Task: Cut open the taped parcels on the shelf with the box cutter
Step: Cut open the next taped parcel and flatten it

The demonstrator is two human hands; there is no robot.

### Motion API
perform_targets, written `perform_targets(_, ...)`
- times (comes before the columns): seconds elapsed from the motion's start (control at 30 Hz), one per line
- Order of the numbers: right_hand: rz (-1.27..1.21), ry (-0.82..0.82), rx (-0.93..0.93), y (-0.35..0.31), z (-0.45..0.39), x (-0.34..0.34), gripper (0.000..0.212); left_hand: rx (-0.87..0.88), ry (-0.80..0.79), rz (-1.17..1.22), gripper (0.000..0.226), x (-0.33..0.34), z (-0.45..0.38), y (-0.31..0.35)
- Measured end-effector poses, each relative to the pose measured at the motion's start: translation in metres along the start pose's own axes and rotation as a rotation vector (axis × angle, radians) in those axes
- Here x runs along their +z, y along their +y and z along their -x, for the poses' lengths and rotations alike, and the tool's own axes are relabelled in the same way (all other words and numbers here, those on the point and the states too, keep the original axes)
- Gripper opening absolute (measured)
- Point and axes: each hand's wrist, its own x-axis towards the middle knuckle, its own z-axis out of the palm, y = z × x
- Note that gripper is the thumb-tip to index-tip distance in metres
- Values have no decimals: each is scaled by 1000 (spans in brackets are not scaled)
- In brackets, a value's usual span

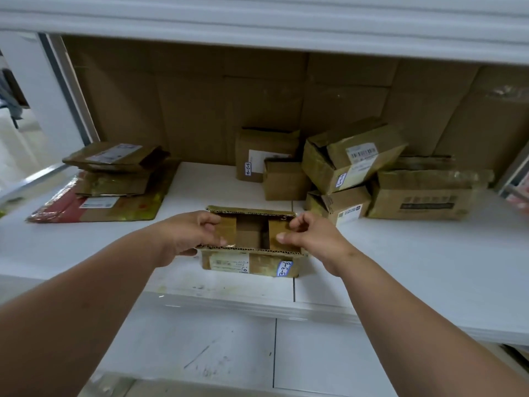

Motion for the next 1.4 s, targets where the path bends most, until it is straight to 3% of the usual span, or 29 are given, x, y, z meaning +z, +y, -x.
perform_targets(0.13,456,42,26,-20,-3,11,63,58,24,-372,66,7,-7,9)
perform_targets(0.2,577,80,32,-24,-4,20,87,81,71,-616,70,12,-13,12)
perform_targets(0.27,650,129,22,-24,-3,29,97,93,134,-825,76,17,-18,14)
perform_targets(0.33,705,163,18,-23,-3,36,96,103,211,-940,85,24,-23,15)
perform_targets(0.5,639,179,-10,-19,-4,35,80,90,362,-963,93,37,-29,15)
perform_targets(0.7,163,268,-13,-10,-1,13,29,260,437,-816,57,26,-30,5)
perform_targets(0.83,-190,337,81,5,-6,4,21,286,452,-437,32,5,-33,-2)
perform_targets(1.0,-513,383,117,19,-7,7,13,250,337,81,52,-9,-28,-14)
perform_targets(1.13,-514,391,63,20,-6,10,10,237,164,47,22,-19,-25,-19)
perform_targets(1.17,-514,384,54,20,-6,10,9,233,100,43,26,-23,-22,-20)
perform_targets(1.3,-620,283,37,21,-3,8,2,156,-172,335,95,-43,-15,-30)
perform_targets(1.4,-770,156,28,25,-4,8,29,166,-258,353,117,-48,-17,-35)
